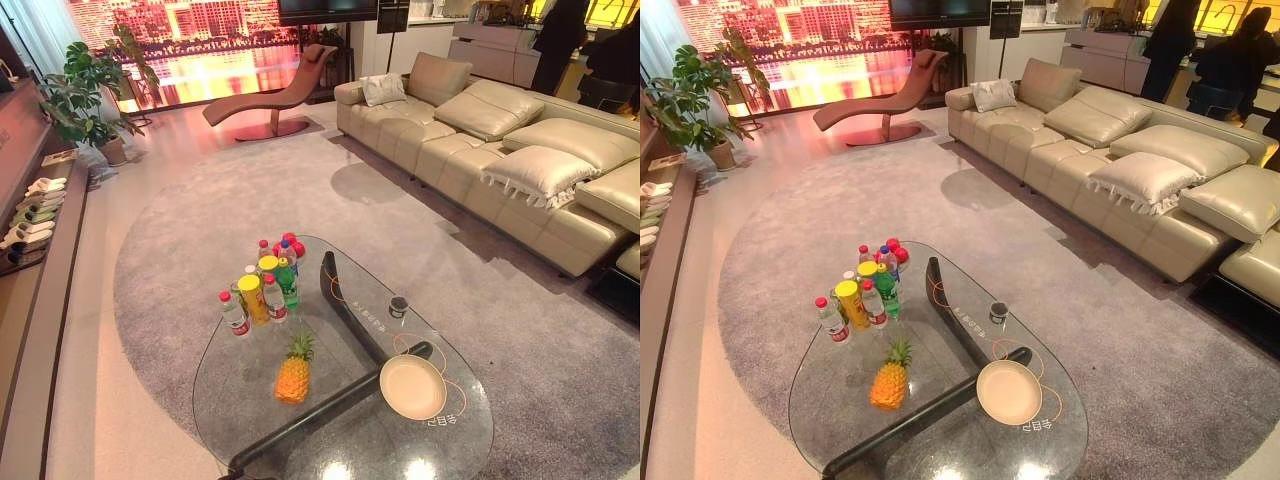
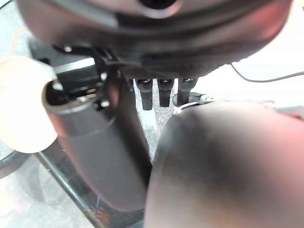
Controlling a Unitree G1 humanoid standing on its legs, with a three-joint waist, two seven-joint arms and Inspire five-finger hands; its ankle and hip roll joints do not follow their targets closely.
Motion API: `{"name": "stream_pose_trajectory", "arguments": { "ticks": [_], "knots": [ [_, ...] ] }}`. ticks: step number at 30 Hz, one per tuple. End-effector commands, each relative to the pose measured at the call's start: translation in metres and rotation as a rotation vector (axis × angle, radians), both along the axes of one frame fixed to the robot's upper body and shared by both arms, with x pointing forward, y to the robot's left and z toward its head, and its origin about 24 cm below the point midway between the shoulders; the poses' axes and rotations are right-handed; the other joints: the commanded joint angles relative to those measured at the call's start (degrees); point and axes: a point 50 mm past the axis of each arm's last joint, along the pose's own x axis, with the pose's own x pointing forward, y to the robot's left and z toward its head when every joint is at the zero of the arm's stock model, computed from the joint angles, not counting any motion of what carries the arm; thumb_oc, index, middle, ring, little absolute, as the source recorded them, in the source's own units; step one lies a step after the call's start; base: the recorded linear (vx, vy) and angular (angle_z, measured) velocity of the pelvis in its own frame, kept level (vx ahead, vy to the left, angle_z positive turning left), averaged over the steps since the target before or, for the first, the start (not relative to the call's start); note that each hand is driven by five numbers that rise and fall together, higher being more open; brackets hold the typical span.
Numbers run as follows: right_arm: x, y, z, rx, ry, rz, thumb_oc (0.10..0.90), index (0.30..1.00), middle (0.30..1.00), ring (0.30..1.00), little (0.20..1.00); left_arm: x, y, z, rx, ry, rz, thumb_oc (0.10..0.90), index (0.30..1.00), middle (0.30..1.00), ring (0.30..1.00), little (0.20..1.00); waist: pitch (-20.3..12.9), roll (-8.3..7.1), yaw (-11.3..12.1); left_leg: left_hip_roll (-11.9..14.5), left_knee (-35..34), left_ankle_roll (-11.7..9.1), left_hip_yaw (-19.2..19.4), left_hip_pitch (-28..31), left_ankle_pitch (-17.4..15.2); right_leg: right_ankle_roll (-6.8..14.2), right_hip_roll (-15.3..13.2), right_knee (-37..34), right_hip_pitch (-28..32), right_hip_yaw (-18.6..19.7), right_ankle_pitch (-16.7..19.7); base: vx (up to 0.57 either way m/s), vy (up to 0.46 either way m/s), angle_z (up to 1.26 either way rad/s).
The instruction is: Pick up the fruit to the plate
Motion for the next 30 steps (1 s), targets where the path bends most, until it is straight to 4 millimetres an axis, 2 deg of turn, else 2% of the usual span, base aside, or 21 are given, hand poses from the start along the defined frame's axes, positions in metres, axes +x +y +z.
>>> {"name": "stream_pose_trajectory", "arguments": {
  "ticks": [1,6,22,26,30],
  "knots": [
    [0.002,0.013,-0.003,0.007,0.044,0.069,0.8,0.9,0.9,0.9,0.9,0.009,-0.003,0.0,0.027,0.03,-0.069,0.8,0.9,0.9,0.9,0.9,2.18,-1.89,1.06,-2.23,-0.05,1.02,-2.12,2.24,-3.0,1.46,-1.54,0.4,-3.58,-0.13,5.58,0.0,0.0,0.0],
    [0.002,0.011,-0.002,0.008,0.042,0.066,0.8,0.9,0.9,0.9,0.9,0.013,0.002,0.002,0.079,0.011,-0.071,0.8,0.9,0.9,0.9,0.9,2.29,-2.01,1.15,-2.23,-0.05,0.98,-2.14,2.17,-2.99,1.49,-1.49,0.45,-3.69,-0.2,5.58,0.0,0.0,0.0],
    [0.001,0.014,-0.003,0.018,0.051,0.065,0.8,0.9,0.9,0.9,0.9,0.008,0.004,0.001,0.147,0.051,-0.088,0.8,0.9,0.9,0.9,0.9,2.53,-2.14,0.92,-2.23,-0.05,1.05,-2.11,2.0,-2.91,1.51,-1.38,0.45,-4.01,0.32,5.79,0.0,0.0,0.0],
    [0.002,0.012,-0.002,0.012,0.046,0.077,0.8,0.9,0.9,0.9,0.9,0.013,0.009,0.004,0.193,0.019,-0.061,0.8,0.9,0.9,0.9,0.9,3.13,-2.15,0.81,-2.03,-0.05,0.89,-1.86,1.68,-2.72,1.57,-1.38,0.61,-4.51,0.42,5.88,0.0,0.0,0.0],
    [0.009,0.009,0.0,0.006,0.038,0.067,0.8,0.9,0.9,0.9,0.9,0.027,0.013,0.008,0.222,-0.054,-0.044,0.8,0.9,0.9,0.9,0.9,4.88,-2.11,0.91,-1.97,-0.05,0.92,-1.75,0.55,-2.19,1.4,-1.27,1.02,-5.95,0.7,6.05,-0.02,0.002,-0.01]
  ]
}}
